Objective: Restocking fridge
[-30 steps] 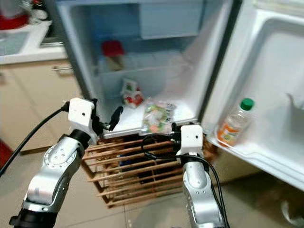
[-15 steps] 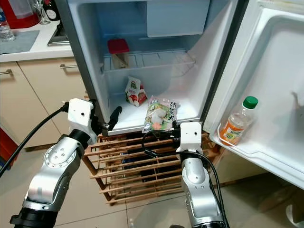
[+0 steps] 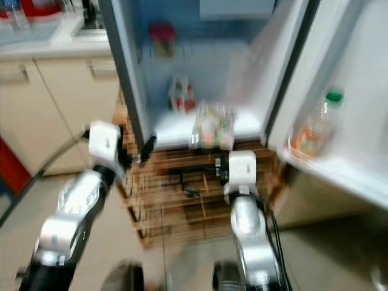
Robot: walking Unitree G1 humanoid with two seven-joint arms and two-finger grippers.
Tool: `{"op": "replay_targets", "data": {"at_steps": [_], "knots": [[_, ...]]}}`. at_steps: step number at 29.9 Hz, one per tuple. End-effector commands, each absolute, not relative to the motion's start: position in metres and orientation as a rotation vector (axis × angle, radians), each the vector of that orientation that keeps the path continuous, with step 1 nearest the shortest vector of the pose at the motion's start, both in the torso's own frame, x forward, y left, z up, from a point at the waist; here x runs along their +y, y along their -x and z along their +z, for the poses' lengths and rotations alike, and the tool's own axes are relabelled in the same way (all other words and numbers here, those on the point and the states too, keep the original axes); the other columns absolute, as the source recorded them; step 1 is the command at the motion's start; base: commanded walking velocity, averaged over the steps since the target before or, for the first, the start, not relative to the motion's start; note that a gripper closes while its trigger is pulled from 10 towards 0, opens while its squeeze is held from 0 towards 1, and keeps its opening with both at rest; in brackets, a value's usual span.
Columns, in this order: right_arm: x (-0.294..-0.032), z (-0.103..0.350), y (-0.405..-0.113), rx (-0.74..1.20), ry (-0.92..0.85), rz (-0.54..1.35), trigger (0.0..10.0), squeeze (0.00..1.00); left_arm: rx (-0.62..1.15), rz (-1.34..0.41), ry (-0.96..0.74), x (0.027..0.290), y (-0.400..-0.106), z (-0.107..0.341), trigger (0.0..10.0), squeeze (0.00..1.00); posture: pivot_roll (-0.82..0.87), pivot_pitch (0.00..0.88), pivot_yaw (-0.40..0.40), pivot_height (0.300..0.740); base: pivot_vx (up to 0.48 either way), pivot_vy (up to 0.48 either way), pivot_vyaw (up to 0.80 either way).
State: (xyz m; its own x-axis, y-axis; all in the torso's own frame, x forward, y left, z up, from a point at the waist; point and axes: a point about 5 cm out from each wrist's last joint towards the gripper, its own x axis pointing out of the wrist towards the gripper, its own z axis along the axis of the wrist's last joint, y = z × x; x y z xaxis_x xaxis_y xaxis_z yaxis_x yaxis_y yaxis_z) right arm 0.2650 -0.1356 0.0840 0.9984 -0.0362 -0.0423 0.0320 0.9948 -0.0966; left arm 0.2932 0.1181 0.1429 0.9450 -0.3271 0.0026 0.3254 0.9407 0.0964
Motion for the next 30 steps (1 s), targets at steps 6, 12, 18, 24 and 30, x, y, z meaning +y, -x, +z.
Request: {"op": "replay_targets", "data": {"at_steps": [6,12,18,24,30], "knots": [[-0.134,0.09,-0.271,0.017,0.116,-0.026,10.0,0.4,-0.054,-0.367,-0.108,0.115,-0.301,0.148,10.0,0.0,-0.06,0.0,0.046,0.625,0.0,0.0,-0.07],[-0.136,0.088,-0.272,0.025,0.109,-0.041,10.0,0.4,-0.066,-0.386,-0.112,0.11,-0.305,0.151,10.0,0.0,-0.06,0.0,0.049,0.625,0.0,0.0,-0.6],[-0.136,0.089,-0.274,0.01,0.112,-0.042,10.0,0.4,-0.08,-0.396,-0.116,0.107,-0.309,0.151,10.0,0.0,-0.06,0.0,0.047,0.625,0.0,0.0,-0.61],[-0.134,0.09,-0.275,-0.001,0.127,-0.031,10.0,0.38,-0.087,-0.372,-0.103,0.11,-0.311,0.152,10.0,0.0,-0.06,0.0,0.046,0.625,0.0,0.0,0.0],[-0.132,0.089,-0.275,-0.004,0.125,-0.023,10.0,0.38,-0.116,-0.399,-0.06,0.104,-0.311,0.156,10.0,0.0,-0.06,0.0,0.046,0.625,0.174,0.0,0.0]]}}
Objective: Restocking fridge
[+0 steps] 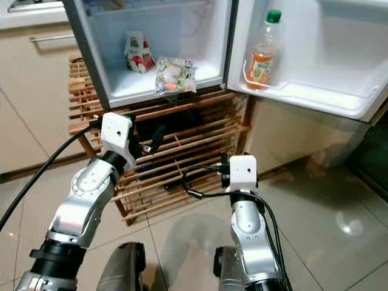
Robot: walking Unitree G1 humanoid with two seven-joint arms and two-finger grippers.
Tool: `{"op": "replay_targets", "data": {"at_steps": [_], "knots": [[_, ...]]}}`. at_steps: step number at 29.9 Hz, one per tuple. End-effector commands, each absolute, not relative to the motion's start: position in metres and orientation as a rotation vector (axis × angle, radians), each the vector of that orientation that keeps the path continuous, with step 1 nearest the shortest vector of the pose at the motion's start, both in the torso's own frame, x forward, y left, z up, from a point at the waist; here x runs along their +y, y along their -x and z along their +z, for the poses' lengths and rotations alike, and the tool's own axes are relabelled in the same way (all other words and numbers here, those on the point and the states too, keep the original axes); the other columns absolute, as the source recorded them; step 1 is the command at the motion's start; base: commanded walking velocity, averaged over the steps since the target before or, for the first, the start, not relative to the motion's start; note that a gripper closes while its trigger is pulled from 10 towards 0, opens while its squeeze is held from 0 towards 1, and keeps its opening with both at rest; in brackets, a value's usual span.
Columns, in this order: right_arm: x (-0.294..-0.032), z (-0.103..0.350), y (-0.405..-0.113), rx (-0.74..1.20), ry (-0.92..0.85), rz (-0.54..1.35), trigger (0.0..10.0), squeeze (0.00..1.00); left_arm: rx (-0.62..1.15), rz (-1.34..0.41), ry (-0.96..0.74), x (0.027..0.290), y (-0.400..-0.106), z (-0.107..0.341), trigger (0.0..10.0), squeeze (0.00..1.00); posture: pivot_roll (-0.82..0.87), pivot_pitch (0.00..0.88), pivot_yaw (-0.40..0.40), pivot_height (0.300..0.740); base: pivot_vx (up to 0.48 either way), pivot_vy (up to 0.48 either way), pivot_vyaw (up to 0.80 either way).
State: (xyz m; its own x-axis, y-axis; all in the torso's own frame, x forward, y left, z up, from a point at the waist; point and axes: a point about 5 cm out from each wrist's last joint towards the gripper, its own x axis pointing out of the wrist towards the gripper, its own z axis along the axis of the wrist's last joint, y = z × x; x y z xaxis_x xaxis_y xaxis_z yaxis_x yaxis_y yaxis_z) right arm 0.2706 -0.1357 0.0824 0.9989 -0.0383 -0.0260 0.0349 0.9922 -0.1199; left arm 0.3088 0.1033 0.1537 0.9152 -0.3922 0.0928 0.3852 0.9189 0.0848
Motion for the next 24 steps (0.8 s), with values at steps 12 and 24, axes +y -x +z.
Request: {"op": "replay_targets", "data": {"at_steps": [12,24], "knots": [[-0.131,0.088,-0.277,-0.012,0.126,-0.015,10.0,0.38,-0.13,-0.446,0.002,0.093,-0.317,0.162,10.0,0.0,-0.07,0.0,0.052,0.625,0.48,0.0,0.0],[-0.132,0.083,-0.276,0.005,0.12,-0.008,10.0,0.38,-0.128,-0.435,-0.004,0.096,-0.321,0.162,10.0,0.0,-0.07,0.0,0.046,0.625,0.48,0.0,0.0]]}}
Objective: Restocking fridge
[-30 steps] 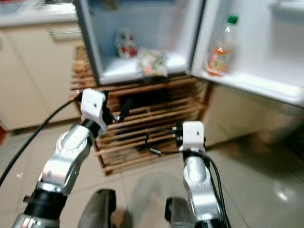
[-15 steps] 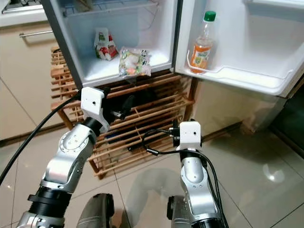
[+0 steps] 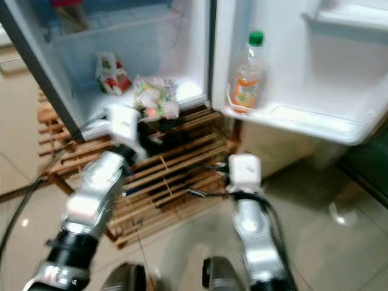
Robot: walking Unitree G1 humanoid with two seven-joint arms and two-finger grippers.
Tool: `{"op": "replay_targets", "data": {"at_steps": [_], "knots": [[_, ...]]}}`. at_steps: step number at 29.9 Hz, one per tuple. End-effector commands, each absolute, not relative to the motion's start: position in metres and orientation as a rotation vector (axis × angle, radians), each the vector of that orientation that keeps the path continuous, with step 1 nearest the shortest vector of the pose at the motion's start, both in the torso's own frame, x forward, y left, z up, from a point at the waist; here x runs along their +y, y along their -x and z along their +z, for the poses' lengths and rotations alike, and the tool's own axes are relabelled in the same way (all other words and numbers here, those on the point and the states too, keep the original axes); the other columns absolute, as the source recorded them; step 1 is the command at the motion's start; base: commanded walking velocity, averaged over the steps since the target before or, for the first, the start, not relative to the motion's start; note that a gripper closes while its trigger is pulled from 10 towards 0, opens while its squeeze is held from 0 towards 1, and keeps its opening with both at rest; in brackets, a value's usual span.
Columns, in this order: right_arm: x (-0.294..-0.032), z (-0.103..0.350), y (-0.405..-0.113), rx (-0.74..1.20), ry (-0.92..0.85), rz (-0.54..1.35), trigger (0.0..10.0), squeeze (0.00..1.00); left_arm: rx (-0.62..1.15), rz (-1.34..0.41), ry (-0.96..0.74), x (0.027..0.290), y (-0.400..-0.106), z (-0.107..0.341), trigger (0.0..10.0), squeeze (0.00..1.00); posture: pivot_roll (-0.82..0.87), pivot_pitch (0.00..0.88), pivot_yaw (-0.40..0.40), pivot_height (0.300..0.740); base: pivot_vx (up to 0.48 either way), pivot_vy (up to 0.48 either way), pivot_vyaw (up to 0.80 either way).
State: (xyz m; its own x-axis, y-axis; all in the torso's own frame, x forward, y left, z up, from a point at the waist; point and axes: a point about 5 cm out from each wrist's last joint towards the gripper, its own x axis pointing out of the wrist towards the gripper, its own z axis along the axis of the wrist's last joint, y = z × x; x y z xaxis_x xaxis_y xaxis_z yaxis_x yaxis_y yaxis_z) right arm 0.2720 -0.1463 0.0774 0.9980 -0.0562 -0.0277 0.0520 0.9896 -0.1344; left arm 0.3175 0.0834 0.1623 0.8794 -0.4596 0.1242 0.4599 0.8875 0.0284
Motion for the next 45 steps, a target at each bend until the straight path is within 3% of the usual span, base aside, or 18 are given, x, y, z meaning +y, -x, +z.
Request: {"op": "replay_targets", "data": {"at_steps": [1,7,13,22,29,40,45], "knots": [[-0.132,0.083,-0.276,0.006,0.12,-0.007,10.0,0.38,-0.127,-0.435,-0.005,0.096,-0.321,0.162,10.0,0.0,-0.07,0.0,0.046,0.625,0.48,0.0,0.0],[-0.133,0.082,-0.276,0.009,0.121,-0.003,10.0,0.38,-0.143,-0.433,-0.029,0.095,-0.323,0.166,10.0,0.0,-0.07,0.0,0.038,0.625,0.48,0.0,0.0],[-0.132,0.081,-0.274,0.018,0.109,0.005,10.0,0.38,-0.179,-0.459,-0.058,0.084,-0.334,0.19,10.0,0.0,-0.07,0.0,0.031,0.625,0.0,0.0,0.0],[-0.137,0.075,-0.268,0.069,0.04,0.023,10.0,0.35,0.054,-0.233,0.0,0.091,-0.37,0.172,10.0,0.0,-0.08,0.0,-0.013,0.625,0.0,0.0,0.0],[-0.136,0.071,-0.265,0.1,0.068,0.093,10.0,0.35,0.102,-0.245,-0.015,0.078,-0.382,0.164,10.0,0.0,-0.06,0.0,-0.067,0.625,0.0,0.0,0.0],[-0.138,0.07,-0.26,0.111,0.075,0.102,10.0,0.35,0.198,-0.272,-0.093,0.055,-0.395,0.16,10.0,0.0,-0.11,0.0,-0.034,0.625,0.0,0.0,0.0],[-0.139,0.07,-0.253,0.116,0.078,0.096,10.0,0.35,0.17,-0.231,-0.126,0.058,-0.403,0.174,10.0,0.0,-0.14,0.0,-0.012,0.625,0.0,0.0,0.0]]}}
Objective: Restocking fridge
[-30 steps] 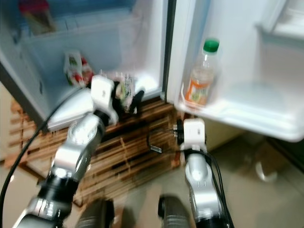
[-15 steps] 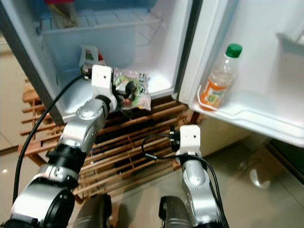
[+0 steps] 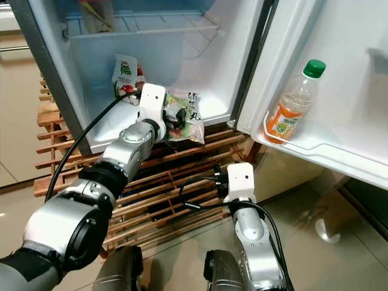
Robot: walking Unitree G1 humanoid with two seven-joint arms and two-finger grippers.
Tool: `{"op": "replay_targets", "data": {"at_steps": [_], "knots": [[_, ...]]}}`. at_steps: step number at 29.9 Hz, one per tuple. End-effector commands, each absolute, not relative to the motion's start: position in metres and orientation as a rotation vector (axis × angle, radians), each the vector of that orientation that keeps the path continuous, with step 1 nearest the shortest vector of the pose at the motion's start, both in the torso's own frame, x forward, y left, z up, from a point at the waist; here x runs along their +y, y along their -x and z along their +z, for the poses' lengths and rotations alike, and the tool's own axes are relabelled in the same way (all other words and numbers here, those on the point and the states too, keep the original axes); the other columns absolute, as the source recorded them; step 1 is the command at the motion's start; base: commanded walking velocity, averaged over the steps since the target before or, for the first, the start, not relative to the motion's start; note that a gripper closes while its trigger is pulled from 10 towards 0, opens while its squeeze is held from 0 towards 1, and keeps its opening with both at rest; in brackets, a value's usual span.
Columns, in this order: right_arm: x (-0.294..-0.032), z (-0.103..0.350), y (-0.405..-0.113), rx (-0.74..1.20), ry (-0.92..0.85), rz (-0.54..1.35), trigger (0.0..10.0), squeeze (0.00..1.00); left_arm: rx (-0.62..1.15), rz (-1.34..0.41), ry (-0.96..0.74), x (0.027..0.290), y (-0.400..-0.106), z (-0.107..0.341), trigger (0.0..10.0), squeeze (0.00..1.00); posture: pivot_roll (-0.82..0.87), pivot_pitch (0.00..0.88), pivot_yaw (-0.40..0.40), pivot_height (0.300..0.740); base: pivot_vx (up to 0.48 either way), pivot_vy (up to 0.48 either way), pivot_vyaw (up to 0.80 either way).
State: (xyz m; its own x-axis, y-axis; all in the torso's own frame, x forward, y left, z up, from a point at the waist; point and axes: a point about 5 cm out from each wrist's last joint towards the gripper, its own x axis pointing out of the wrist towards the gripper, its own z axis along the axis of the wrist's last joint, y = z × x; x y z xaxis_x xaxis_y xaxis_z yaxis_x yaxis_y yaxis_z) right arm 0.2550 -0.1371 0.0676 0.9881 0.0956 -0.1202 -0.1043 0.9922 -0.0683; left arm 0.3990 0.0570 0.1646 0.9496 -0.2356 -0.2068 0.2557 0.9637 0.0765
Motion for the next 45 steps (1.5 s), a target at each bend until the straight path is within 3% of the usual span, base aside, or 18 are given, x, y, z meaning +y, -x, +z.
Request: {"op": "replay_targets", "data": {"at_steps": [1,14,19,23,34,45], "knots": [[-0.139,0.07,-0.251,0.117,0.08,0.092,10.0,0.35,0.152,-0.215,-0.14,0.06,-0.405,0.179,10.0,0.0,-0.15,0.0,-0.009,0.625,0.0,0.0,0.0],[-0.144,0.073,-0.245,0.118,0.105,0.083,10.0,0.35,0.007,-0.091,-0.224,0.073,-0.416,0.213,10.0,0.0,-0.18,0.0,-0.003,0.625,0.0,0.0,0.0],[-0.144,0.076,-0.245,0.113,0.107,0.08,10.0,0.35,-0.043,-0.273,-0.146,0.039,-0.409,0.219,10.0,0.0,-0.17,0.0,-0.014,0.625,0.0,0.0,0.0],[-0.142,0.075,-0.244,0.116,0.103,0.08,10.0,0.35,-0.057,-0.359,-0.082,0.029,-0.403,0.212,10.0,0.0,-0.15,0.0,-0.023,0.625,0.0,0.0,0.0],[-0.138,0.073,-0.244,0.123,0.093,0.088,10.0,0.35,0.083,-0.374,-0.037,0.059,-0.393,0.171,10.0,0.0,-0.12,0.0,-0.025,0.625,0.0,0.0,0.0],[-0.137,0.073,-0.241,0.119,0.101,0.097,10.0,0.35,0.092,-0.496,-0.012,0.046,-0.369,0.178,10.0,0.0,-0.14,0.0,-0.02,0.625,0.0,0.0,0.0]]}}
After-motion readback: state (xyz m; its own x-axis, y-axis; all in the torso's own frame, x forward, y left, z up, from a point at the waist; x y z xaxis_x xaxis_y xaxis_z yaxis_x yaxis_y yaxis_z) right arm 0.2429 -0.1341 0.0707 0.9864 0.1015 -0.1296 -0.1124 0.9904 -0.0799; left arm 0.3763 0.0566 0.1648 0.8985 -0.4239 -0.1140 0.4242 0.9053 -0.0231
